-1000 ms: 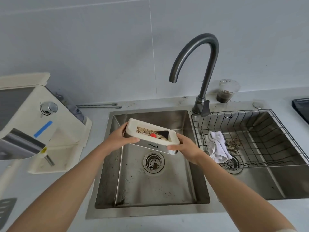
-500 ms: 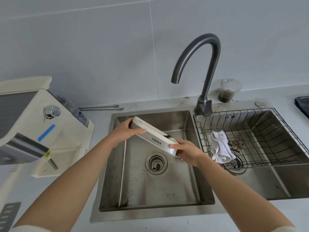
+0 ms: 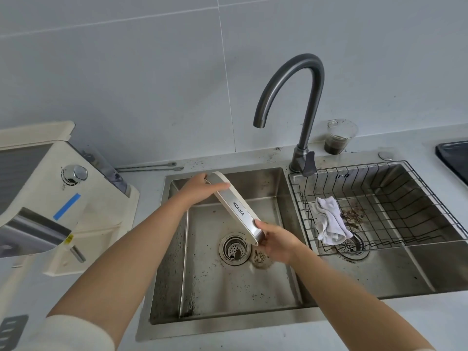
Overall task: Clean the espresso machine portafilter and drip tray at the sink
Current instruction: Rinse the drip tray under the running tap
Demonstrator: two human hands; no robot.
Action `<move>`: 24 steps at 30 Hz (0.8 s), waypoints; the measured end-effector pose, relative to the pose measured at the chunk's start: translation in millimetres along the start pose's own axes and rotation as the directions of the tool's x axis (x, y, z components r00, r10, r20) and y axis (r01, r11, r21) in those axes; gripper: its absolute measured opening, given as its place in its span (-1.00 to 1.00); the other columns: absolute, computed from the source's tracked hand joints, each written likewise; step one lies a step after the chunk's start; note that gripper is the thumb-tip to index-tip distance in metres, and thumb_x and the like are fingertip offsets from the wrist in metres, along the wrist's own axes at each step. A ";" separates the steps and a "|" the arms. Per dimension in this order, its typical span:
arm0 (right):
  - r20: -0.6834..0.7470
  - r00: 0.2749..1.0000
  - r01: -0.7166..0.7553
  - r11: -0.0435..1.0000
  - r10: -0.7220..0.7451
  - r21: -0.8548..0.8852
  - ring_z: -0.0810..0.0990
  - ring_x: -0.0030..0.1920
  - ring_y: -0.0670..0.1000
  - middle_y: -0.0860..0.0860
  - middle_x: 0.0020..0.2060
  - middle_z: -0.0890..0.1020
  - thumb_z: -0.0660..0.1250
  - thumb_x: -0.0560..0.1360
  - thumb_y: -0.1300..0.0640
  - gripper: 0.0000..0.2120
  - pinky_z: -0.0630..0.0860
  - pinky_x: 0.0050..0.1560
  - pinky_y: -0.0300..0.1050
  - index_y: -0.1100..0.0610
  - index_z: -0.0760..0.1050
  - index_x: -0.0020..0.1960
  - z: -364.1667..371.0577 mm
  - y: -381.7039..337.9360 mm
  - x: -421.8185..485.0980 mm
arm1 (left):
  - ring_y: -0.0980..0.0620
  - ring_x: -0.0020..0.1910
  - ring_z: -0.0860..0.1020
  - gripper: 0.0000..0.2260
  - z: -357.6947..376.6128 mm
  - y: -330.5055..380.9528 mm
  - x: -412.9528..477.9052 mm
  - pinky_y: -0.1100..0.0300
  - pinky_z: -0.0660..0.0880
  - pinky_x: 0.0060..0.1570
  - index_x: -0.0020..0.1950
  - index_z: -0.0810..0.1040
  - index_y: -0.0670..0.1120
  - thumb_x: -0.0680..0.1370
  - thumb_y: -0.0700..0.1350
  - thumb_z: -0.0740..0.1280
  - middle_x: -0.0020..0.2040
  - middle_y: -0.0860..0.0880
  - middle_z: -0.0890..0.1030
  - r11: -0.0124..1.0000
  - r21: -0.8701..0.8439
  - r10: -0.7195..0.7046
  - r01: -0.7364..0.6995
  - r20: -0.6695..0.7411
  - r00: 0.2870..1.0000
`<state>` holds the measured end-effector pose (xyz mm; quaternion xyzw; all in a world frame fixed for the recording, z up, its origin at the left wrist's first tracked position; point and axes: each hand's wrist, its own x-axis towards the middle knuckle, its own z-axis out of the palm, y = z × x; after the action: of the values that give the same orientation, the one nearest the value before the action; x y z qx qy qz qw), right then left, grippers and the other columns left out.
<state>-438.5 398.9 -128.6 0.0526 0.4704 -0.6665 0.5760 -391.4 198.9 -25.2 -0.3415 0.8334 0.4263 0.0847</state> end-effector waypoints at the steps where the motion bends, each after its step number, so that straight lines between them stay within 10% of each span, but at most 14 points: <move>1: -0.002 1.000 -0.003 1.000 0.003 0.016 0.55 -0.08 0.04 0.11 -0.09 0.57 0.55 0.14 0.04 -0.45 0.61 -0.26 -0.23 0.23 0.52 0.06 0.6 0.7 -0.5 | 0.04 0.08 0.42 -0.42 0.6 0.9 1.2 0.16 0.33 0.02 0.35 0.36 -0.08 0.44 0.17 0.36 0.21 -0.01 0.49 1.000 0.012 -0.012 0.012 -0.002 1.000; 13: -0.124 0.980 -0.151 0.988 0.153 0.026 0.55 0.08 0.15 0.17 0.05 0.54 0.28 0.48 -0.11 -0.54 0.49 0.18 0.04 0.22 0.41 0.19 2.1 -2.0 -0.4 | -0.12 0.14 0.51 -0.36 9.9 0.1 9.1 0.10 0.45 0.15 0.29 0.44 -0.17 0.41 0.28 0.31 0.23 -0.12 0.52 0.961 0.162 -0.215 0.226 -0.080 0.973; 24: -0.188 0.965 -0.191 0.981 0.182 -0.030 0.57 -0.02 0.10 0.16 0.03 0.55 0.26 0.49 -0.13 -0.46 0.55 -0.21 -0.05 0.22 0.34 0.30 10.5 -9.5 -4.9 | -0.13 0.29 0.44 -0.34 12.8 -7.5 8.5 0.10 0.38 0.20 0.34 0.40 -0.19 0.45 0.29 0.25 0.32 -0.14 0.47 0.954 0.179 -0.227 0.241 -0.094 0.969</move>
<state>-439.7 394.2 -114.4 0.1441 0.5304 -0.5902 0.5913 -394.9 201.5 -41.7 -0.4437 0.8261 0.3196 0.1363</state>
